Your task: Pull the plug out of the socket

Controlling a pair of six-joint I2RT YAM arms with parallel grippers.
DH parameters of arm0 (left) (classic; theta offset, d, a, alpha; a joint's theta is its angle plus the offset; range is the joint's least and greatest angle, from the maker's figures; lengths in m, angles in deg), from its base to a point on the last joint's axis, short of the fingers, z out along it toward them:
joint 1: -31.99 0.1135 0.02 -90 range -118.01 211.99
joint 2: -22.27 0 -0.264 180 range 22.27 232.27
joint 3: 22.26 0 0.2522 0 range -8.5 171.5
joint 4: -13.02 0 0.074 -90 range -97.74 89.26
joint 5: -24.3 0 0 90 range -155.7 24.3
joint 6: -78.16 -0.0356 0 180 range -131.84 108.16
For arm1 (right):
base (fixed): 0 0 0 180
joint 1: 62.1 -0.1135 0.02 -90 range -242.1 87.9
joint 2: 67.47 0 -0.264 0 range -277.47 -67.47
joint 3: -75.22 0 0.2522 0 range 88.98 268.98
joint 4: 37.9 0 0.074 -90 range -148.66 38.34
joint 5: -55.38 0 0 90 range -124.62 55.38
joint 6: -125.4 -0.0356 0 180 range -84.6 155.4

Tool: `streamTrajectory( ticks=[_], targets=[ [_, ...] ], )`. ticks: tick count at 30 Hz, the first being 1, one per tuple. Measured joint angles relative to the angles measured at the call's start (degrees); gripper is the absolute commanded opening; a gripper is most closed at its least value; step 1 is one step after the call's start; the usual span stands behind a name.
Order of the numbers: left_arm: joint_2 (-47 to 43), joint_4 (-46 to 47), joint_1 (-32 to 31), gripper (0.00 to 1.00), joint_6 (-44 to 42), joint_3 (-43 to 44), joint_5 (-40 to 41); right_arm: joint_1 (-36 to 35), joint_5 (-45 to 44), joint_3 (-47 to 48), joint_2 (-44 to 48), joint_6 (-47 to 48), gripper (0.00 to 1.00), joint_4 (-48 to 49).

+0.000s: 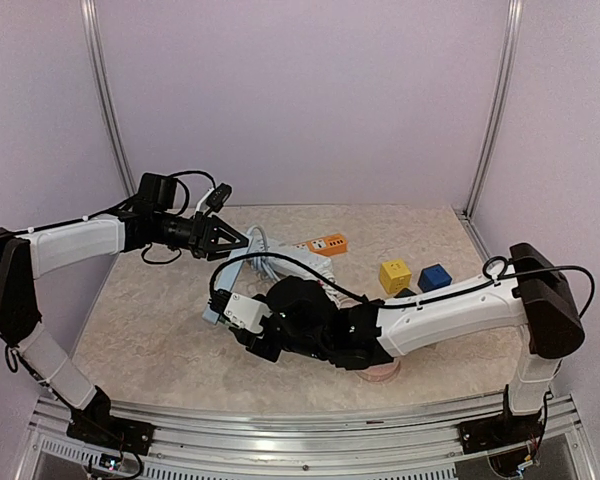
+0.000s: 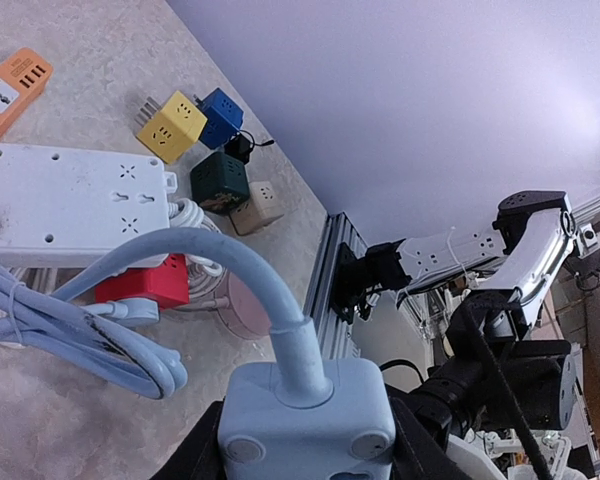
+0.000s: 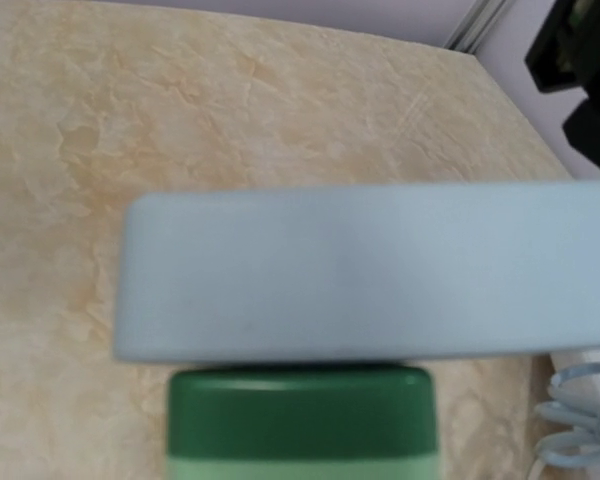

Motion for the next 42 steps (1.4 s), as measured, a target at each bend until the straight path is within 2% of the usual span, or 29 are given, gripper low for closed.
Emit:
streamTrajectory(
  ticks=[9, 12, 21, 33, 42],
  targets=[
    [0.0, -0.3, 0.0, 0.23, -0.1, 0.0, 0.0, -0.3, -0.5, 0.1, 0.0, 0.6, 0.12, -0.2],
    [0.0, -0.4, 0.0, 0.23, -0.2, 0.0, 0.0, -0.3, -0.5, 0.1, 0.0, 0.7, 0.0, -0.2],
    [0.0, -1.7, 0.0, 0.22, -1.2, 0.0, 0.0, -0.3, 0.7, 0.0, 0.0, 1.1, 0.0, -0.3],
    [0.0, -4.9, -0.4, 0.22, -2.6, 0.1, 0.1, 0.9, 6.8, -1.0, 0.9, 1.0, 0.0, -0.4],
    [0.0, -5.2, -0.3, 0.22, -2.3, 0.2, 0.7, 0.9, 6.8, -1.0, 0.9, 0.4, 0.0, -0.4]
  ],
)
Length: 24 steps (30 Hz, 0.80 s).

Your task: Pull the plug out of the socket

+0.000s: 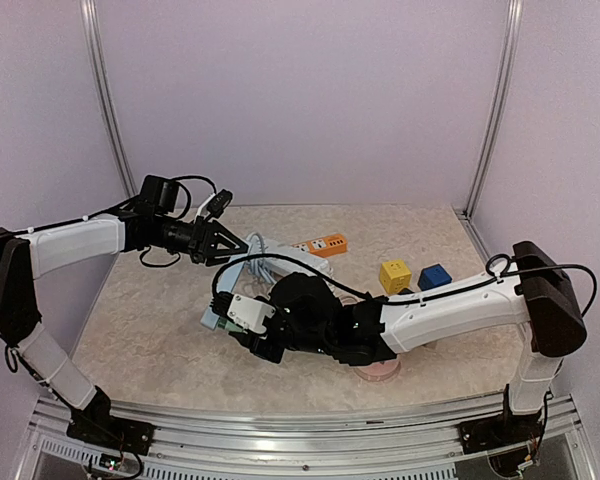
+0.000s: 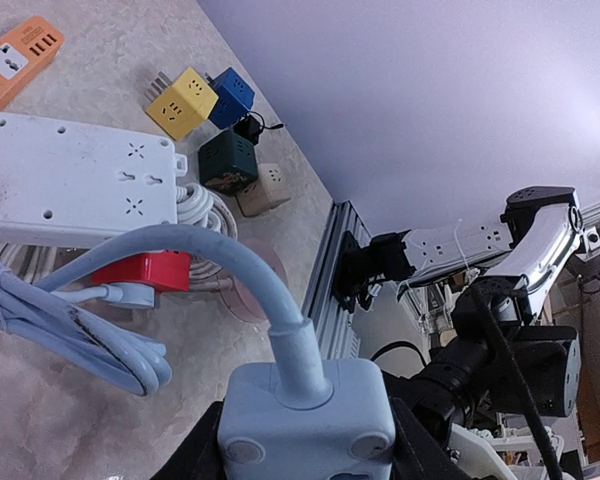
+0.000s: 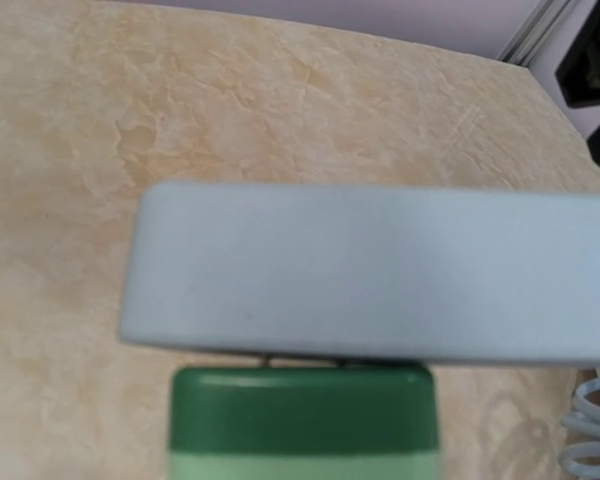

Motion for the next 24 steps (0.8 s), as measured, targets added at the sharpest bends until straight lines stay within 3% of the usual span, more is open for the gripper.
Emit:
streamTrajectory(
  ticks=[24],
  targets=[
    [-0.3, 1.9, 2.2, 0.22, 4.9, -0.5, 0.7, -0.3, -2.2, 0.8, 0.0, -5.4, 0.0, 0.1]
  ],
)
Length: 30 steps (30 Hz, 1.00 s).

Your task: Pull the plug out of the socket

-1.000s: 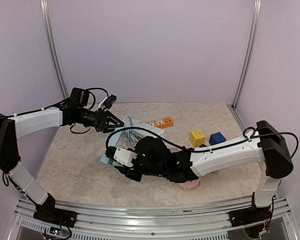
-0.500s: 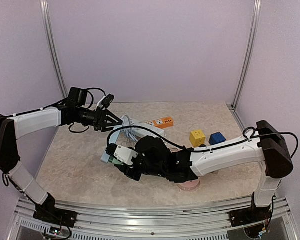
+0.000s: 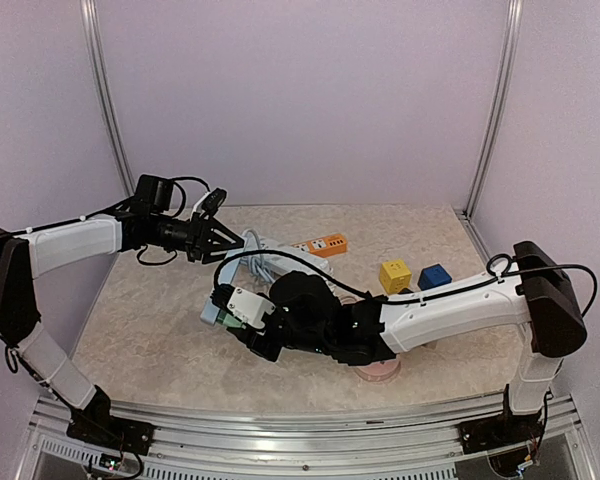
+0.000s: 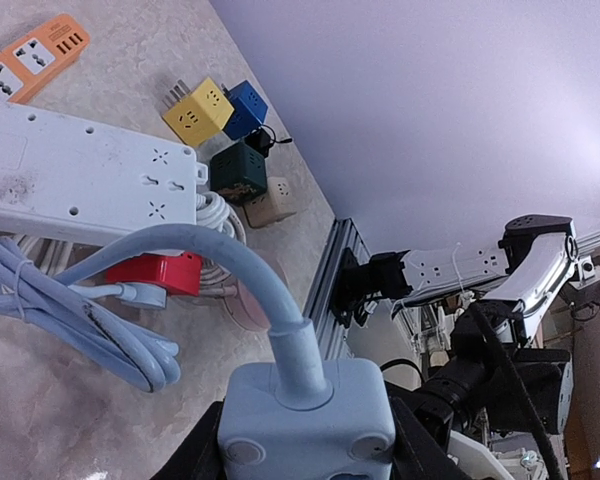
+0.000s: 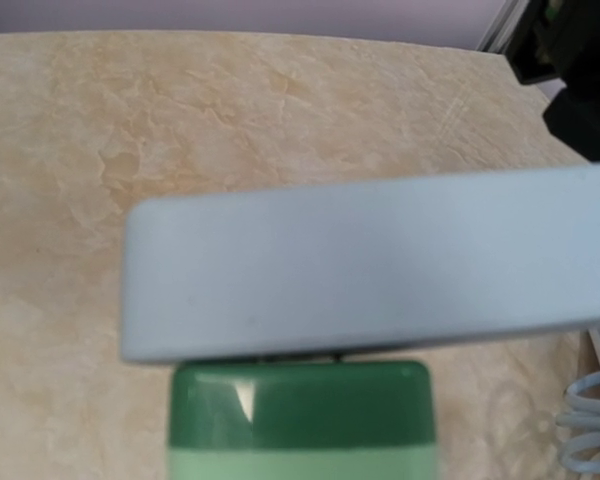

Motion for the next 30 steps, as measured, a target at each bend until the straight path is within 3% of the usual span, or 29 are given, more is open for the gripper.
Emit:
streamTrajectory(
  ticks=[30],
  targets=[
    [0.3, -4.7, -1.7, 0.22, -3.8, 1.2, -1.4, 0.4, 5.2, -1.6, 1.6, 2.7, 0.0, 0.0]
  ],
)
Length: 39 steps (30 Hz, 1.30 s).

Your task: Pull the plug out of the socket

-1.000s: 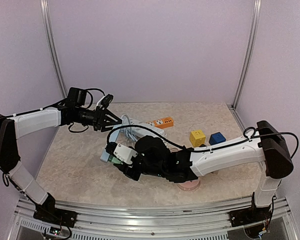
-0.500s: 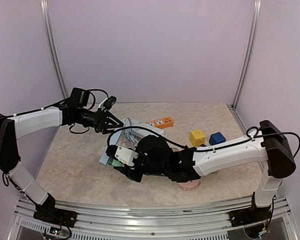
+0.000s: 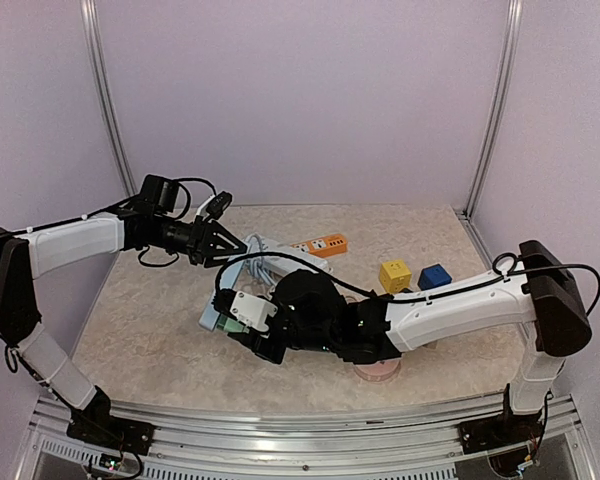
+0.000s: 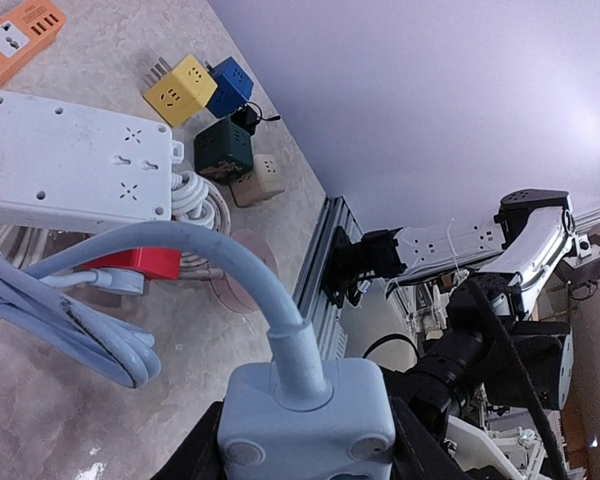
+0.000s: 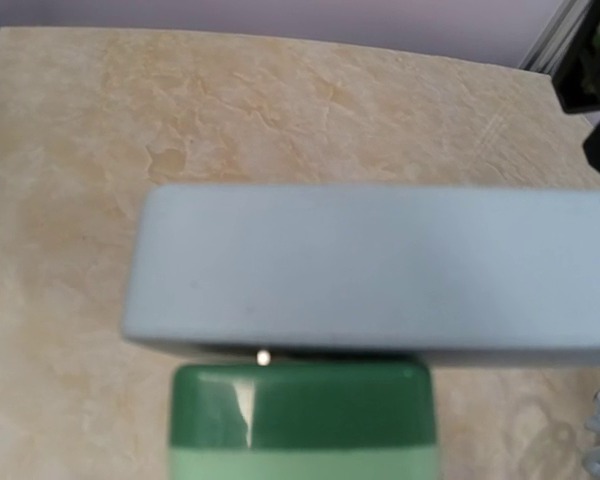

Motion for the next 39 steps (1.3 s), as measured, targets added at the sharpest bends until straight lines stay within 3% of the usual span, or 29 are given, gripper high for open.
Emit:
streamTrajectory(
  ticks=[21, 39],
  targets=[
    [0.0, 0.3, 1.2, 0.22, 1.4, 0.0, 0.1, 0.0, -1.0, 0.0, 0.0, -2.4, 0.0, 0.1],
    [0.0, -1.9, 0.7, 0.22, 0.3, 0.2, -1.4, 1.0, 4.5, -0.9, 1.1, 0.1, 0.0, -0.1]
  ],
)
